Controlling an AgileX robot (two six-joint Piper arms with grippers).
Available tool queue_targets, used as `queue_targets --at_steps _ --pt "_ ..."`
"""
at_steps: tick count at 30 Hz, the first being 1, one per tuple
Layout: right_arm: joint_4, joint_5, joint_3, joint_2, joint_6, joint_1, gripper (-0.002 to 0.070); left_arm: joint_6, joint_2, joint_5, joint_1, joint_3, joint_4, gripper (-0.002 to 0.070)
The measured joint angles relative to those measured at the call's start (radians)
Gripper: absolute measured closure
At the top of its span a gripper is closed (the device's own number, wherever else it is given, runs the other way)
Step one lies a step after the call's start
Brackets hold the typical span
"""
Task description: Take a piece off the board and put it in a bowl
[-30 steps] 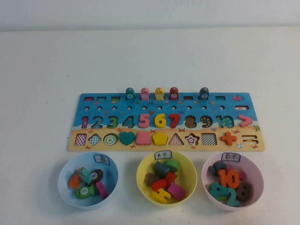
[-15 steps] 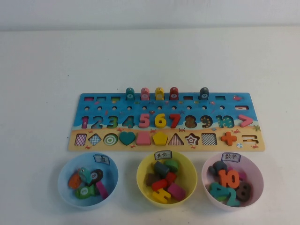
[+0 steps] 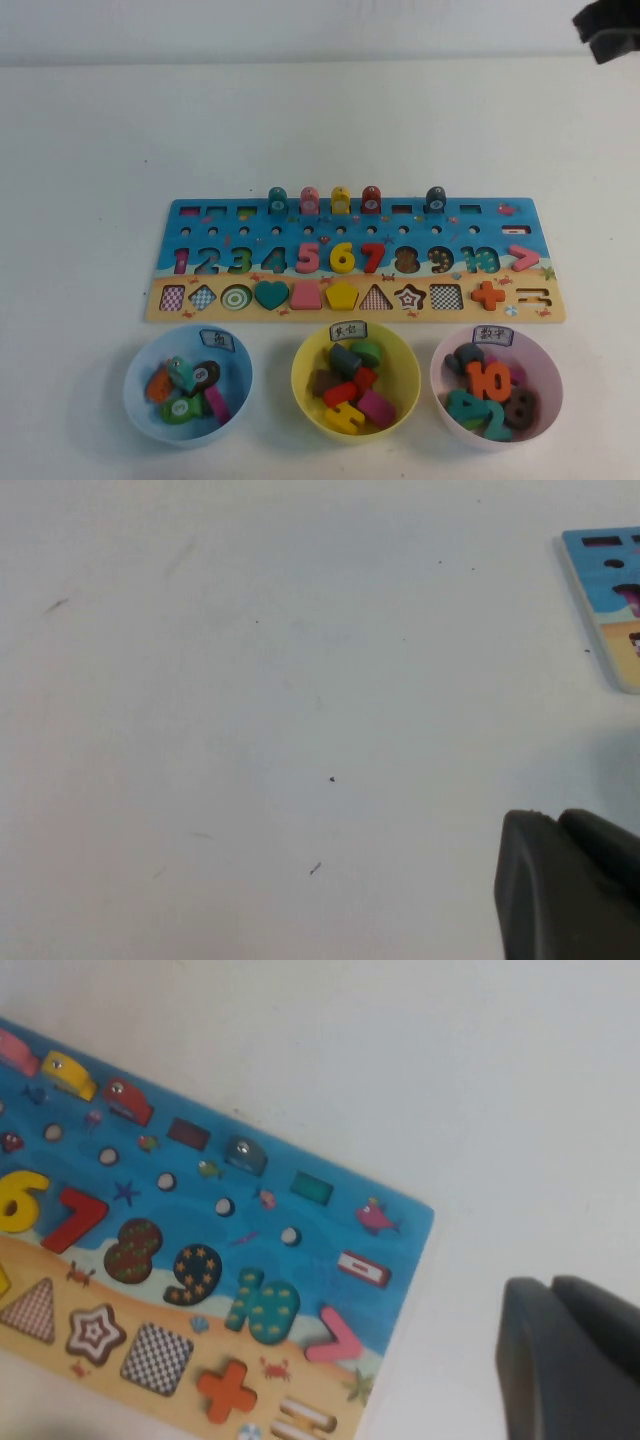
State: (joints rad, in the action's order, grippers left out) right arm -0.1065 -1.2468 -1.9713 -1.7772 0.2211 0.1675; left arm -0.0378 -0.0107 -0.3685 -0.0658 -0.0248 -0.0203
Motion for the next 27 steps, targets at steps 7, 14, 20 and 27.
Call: queue_targets --at_steps 7,14,20,27 --pt "0.063 -0.002 -0.112 -0.196 -0.031 0.098 0.0694 0.0 0.0 0.0 0.0 0.0 0.0 0.0678" --pt "0.172 -0.002 -0.116 -0.313 -0.078 0.167 0.0694 0.0 0.0 0.0 0.0 0.0 0.0 0.0679" --pt "0.166 -0.002 -0.118 -0.33 -0.105 0.173 0.0694 0.0 0.0 0.0 0.0 0.0 0.0 0.0679" --pt "0.079 0.0 -0.118 -0.333 -0.09 0.206 0.0694 0.0 0.0 0.0 0.0 0.0 0.0 0.0678"
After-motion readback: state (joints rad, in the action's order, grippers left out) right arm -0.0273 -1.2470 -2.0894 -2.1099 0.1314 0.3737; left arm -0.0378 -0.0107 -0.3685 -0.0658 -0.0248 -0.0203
